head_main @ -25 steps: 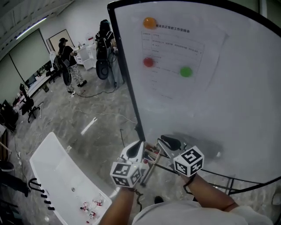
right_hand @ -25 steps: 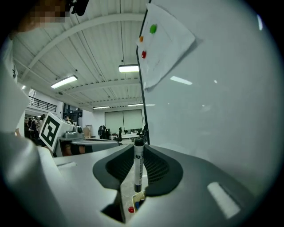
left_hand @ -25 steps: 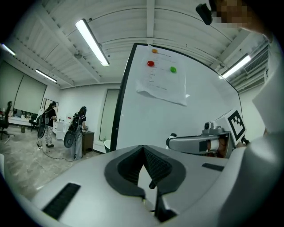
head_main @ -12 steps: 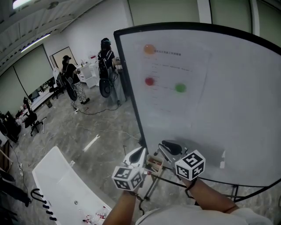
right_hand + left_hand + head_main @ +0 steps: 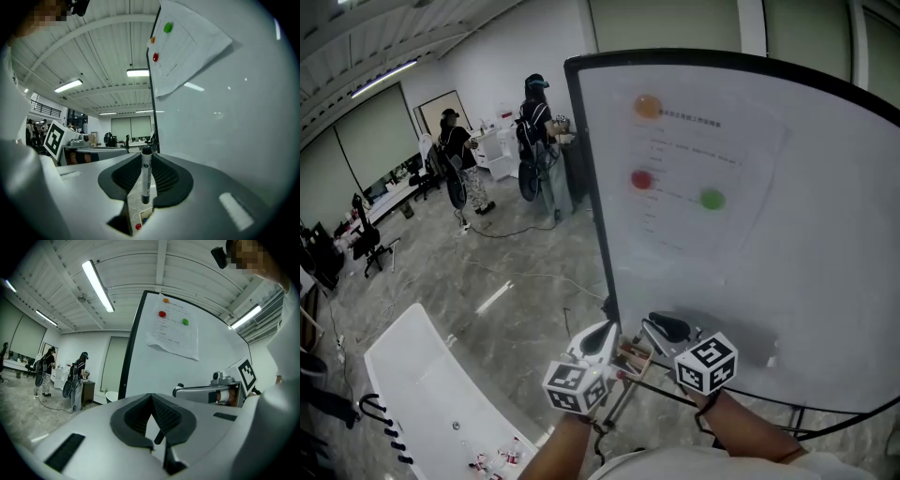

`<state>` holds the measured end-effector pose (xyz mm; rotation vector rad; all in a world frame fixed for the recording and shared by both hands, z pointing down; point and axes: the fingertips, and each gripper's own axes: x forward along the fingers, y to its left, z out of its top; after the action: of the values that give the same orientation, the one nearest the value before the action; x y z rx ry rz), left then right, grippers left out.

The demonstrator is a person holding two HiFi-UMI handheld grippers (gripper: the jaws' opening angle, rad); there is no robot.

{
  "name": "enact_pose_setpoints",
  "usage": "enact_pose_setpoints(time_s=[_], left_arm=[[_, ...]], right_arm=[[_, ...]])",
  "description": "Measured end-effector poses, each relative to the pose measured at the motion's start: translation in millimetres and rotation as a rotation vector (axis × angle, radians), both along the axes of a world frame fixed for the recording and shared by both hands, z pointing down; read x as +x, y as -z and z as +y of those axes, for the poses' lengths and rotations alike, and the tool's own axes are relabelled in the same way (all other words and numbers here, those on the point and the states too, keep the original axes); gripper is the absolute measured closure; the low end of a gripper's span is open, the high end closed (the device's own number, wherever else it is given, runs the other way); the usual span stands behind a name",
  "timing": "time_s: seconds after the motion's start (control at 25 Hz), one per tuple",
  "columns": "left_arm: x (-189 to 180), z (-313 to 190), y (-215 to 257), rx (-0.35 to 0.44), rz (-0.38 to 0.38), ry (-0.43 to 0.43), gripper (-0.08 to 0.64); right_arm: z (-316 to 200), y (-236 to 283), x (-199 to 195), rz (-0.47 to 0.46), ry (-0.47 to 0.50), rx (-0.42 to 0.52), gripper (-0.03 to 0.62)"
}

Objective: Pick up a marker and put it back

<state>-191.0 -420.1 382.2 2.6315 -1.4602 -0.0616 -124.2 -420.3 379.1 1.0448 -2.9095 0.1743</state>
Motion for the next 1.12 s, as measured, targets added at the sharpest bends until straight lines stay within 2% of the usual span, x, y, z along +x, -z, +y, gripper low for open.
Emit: enact_pose_setpoints(time_s=[0.2,0.4,0.64,0.88,1.12], left_arm=[[-6,-5,-38,-0.032,-0.021,0.008,0.555],[-7,-24,-76,-0.081,-0.015,0.005,0.555],[-7,-18,-129,-0.172,-0.003,-0.009,0.555],[-13,-17,-164,-0.231,0.008,0.004,0.555],[-17,-17,-176,-0.251,0.011,0.020,0.555]], right_arm=[[-11,-51,-9,0.023,0.007,-0.077,0.525],[-40,-95,-11,0.077,-0.013,-0.062,0.525],[-43,-173,-17,0.150,0.000,-0.144,0.525],[-45,-242,-24,0.163,0.028,-0.243,0.525],[-45,-270,-22,0.169,0.015,-0.309,0.522]])
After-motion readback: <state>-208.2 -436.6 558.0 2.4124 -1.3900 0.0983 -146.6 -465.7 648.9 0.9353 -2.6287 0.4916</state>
